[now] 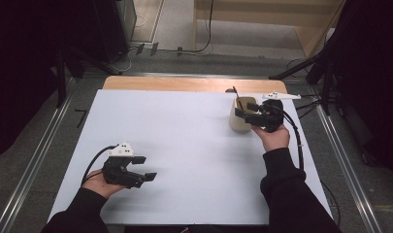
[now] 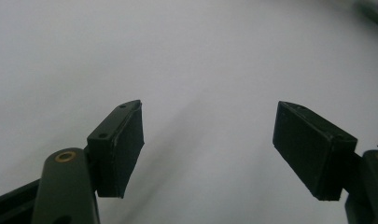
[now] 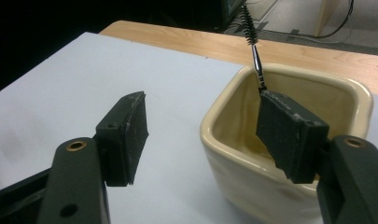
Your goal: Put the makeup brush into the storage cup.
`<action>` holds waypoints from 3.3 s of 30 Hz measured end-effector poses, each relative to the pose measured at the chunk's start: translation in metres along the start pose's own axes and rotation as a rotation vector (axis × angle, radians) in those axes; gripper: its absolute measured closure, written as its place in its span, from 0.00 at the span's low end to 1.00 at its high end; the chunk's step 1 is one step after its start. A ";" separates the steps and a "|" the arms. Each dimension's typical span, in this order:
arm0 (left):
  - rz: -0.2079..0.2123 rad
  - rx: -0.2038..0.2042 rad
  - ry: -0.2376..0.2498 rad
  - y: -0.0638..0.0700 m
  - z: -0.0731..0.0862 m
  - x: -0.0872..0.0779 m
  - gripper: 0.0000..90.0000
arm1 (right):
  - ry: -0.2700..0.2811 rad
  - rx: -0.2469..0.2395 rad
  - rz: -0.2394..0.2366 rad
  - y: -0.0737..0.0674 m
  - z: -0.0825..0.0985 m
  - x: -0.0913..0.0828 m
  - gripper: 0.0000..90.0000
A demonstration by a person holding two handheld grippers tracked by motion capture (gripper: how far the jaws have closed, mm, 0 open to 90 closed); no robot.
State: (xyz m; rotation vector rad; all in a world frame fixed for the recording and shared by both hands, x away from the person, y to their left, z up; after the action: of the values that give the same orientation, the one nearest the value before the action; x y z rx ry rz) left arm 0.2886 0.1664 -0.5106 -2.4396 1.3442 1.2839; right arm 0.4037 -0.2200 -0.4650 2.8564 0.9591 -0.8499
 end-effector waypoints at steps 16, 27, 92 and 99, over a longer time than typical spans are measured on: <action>-0.003 0.002 -0.002 0.000 0.000 0.000 0.28 | -0.014 -0.041 -0.095 -0.028 0.012 -0.012 0.34; -0.004 0.004 -0.002 -0.001 0.000 0.000 0.28 | -0.032 -0.098 -0.196 -0.049 0.021 -0.010 0.31; -0.010 0.018 -0.012 -0.001 0.000 0.002 0.28 | -0.291 -0.215 -0.285 -0.091 0.105 -0.038 0.25; -0.007 0.024 -0.012 -0.001 0.001 0.001 0.28 | -0.287 -0.215 -0.277 -0.087 0.109 -0.043 0.25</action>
State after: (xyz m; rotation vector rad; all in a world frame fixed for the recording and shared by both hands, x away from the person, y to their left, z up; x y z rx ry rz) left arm 0.2887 0.1666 -0.5122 -2.4145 1.3386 1.2715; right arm 0.2729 -0.1922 -0.5227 2.3762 1.3293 -1.0658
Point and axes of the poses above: each handheld gripper's, and its own axes: x roughly forward along the jaws, z roughly out of its underside, y roughly to its right, the point moved 6 cm from there along x, roughly forward along the jaws, and after that the axes turned 8 degrees about -x, right-handed, at the moved point
